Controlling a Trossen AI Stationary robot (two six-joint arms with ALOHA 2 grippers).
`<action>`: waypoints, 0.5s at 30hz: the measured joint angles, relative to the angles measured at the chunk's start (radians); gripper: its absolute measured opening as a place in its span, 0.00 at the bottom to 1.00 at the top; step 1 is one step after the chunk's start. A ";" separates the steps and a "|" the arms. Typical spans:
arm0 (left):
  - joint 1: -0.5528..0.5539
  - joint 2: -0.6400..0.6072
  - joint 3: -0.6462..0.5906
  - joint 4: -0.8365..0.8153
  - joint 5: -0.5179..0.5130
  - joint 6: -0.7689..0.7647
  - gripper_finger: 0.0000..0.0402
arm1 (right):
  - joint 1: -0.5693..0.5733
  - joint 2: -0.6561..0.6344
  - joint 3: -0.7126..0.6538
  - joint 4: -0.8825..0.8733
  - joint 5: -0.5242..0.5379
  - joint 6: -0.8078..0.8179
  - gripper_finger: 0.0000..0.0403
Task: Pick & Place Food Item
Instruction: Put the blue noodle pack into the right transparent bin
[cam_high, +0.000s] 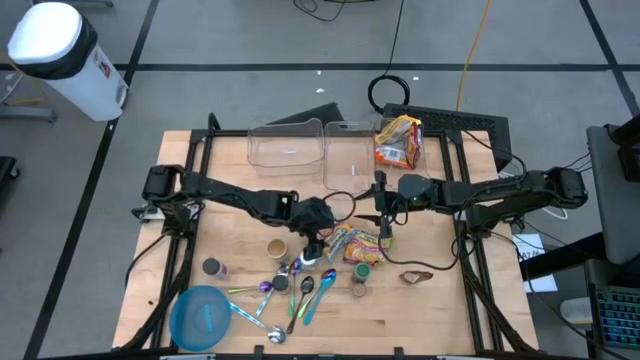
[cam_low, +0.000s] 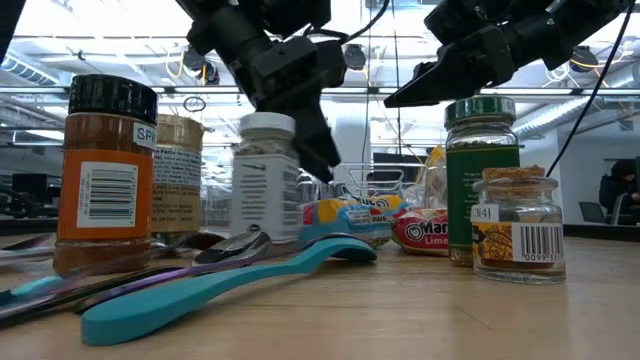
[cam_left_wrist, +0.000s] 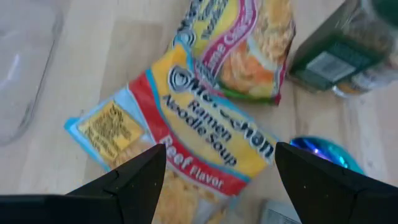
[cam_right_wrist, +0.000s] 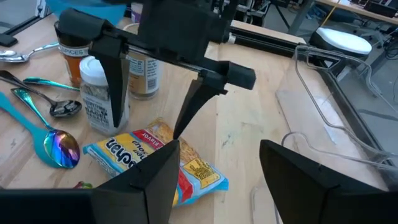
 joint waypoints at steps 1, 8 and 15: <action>-0.004 0.000 0.000 -0.016 -0.001 0.001 0.77 | 0.000 0.000 0.000 -0.001 0.000 0.000 0.54; -0.012 0.000 0.000 -0.068 -0.040 0.002 0.77 | 0.000 0.000 0.000 0.000 0.000 0.000 0.53; -0.013 0.027 -0.002 -0.051 -0.072 0.139 0.77 | 0.000 0.000 0.000 -0.001 0.000 0.000 0.53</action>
